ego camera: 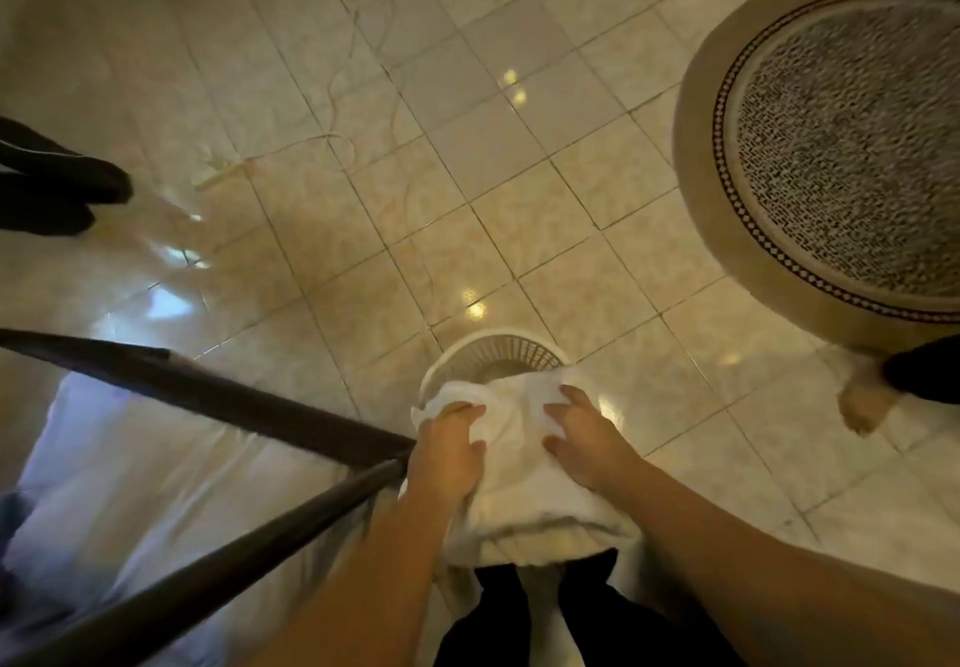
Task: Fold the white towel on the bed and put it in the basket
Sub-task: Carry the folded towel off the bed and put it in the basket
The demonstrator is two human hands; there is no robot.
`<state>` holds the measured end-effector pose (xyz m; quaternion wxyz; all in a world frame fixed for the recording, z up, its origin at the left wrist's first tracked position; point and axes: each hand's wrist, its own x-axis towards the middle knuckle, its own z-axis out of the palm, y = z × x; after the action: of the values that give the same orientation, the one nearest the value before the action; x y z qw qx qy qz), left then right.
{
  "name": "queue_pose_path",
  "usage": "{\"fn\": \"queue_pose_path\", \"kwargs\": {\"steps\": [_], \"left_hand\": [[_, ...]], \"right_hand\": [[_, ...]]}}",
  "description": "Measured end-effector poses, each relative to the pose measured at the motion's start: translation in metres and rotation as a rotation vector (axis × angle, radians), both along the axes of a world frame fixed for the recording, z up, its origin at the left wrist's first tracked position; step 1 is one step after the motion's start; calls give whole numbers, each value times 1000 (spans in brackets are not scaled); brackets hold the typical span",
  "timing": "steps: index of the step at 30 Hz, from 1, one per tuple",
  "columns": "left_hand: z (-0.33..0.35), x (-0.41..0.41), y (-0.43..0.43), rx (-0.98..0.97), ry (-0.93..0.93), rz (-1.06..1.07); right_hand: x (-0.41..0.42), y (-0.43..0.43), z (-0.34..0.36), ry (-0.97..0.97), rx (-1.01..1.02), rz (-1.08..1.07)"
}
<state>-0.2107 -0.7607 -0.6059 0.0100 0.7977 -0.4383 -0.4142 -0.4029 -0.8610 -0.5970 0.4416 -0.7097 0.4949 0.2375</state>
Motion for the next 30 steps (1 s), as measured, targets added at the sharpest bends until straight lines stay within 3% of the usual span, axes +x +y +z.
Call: {"fn": "queue_pose_path", "kwargs": {"steps": [16,24,30], "left_hand": [[-171,22,-17,82,-43,17],[-222,28,-23,167,-8,8],[-222,22,-32,300,-52,-36]], "right_hand": [[20,-1,-187,6,74,4],[19,-6,-227,30,77,36],[15,-14,-223,127,45,76]]}}
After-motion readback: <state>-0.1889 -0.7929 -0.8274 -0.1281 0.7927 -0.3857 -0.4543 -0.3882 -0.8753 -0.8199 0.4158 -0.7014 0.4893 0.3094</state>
